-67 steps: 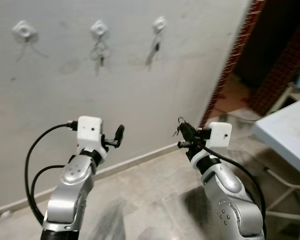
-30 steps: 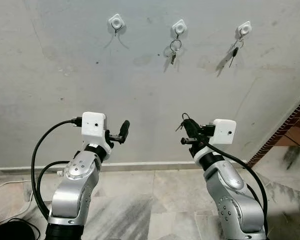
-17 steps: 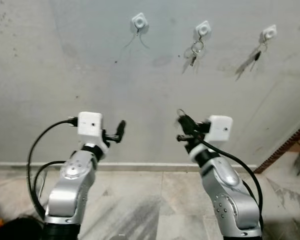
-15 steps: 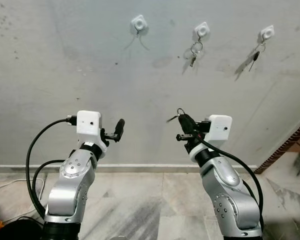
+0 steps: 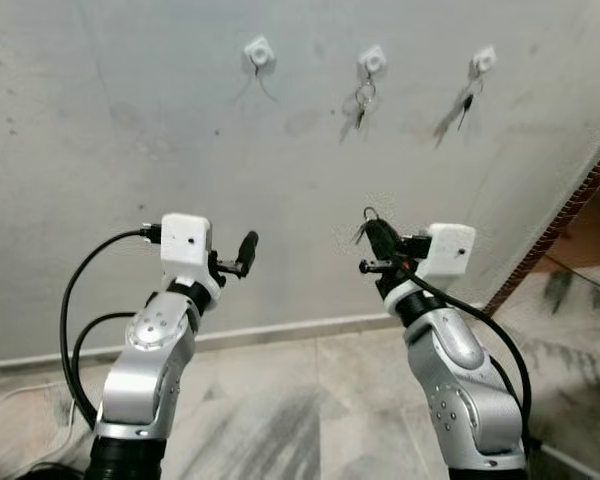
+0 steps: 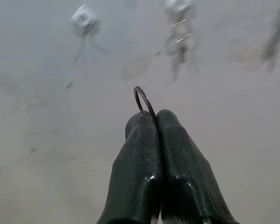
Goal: Hang keys on a hook
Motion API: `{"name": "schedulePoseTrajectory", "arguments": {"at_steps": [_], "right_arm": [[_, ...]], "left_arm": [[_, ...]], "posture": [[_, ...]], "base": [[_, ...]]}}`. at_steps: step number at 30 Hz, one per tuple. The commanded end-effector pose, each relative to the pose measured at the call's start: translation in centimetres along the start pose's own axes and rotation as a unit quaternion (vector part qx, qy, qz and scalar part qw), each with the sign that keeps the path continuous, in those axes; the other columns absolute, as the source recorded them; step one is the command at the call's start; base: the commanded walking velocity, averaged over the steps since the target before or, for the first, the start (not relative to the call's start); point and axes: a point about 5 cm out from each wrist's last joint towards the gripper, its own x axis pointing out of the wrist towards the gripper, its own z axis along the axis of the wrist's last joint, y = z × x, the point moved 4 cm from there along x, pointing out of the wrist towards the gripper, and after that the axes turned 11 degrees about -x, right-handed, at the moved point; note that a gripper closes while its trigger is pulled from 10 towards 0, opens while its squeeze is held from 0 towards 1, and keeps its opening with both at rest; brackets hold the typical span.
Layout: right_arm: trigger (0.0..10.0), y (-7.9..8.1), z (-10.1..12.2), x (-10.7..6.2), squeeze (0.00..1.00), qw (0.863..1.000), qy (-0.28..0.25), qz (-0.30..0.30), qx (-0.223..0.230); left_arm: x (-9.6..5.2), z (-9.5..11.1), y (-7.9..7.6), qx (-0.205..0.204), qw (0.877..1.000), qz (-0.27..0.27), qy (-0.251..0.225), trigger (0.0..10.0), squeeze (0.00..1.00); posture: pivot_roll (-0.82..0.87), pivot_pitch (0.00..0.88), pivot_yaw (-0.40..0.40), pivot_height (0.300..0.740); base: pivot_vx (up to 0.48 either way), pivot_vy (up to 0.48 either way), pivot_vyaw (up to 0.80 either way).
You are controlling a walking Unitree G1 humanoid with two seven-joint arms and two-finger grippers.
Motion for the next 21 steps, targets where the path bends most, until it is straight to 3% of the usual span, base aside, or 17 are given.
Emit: {"name": "schedulePoseTrajectory", "arguments": {"at_steps": [1, 13, 21], "right_arm": [[10.0, -1.0, 0.8, 0.2, 0.0, 1.0, -0.017, -0.025, -0.008], [10.0, -0.5, 0.1, 0.0, 0.0, 1.0, -0.01, -0.026, 0.002], [10.0, 1.4, -0.4, 0.2, 0.0, 1.0, 0.0, 0.025, -0.001]], "left_arm": [[0.3, 0.5, -0.4, 0.005, 1.0, -0.011, -0.008, 10.0, 0.0], [0.3, 0.5, -0.1, 0.008, 1.0, -0.015, -0.002, 10.0, 0.0], [0.0, 0.3, -0.2, 0.01, 1.0, -0.018, 0.0, 10.0, 0.0]], "posture": [[0.18, 0.0, -0.05, 0.74], [0.18, 0.0, -0.029, 0.74], [0.19, 0.0, -0.032, 0.74]], "base": [[0.274, 0.0, 0.0], [0.291, 0.0, 0.0], [0.321, 0.0, 0.0]]}}
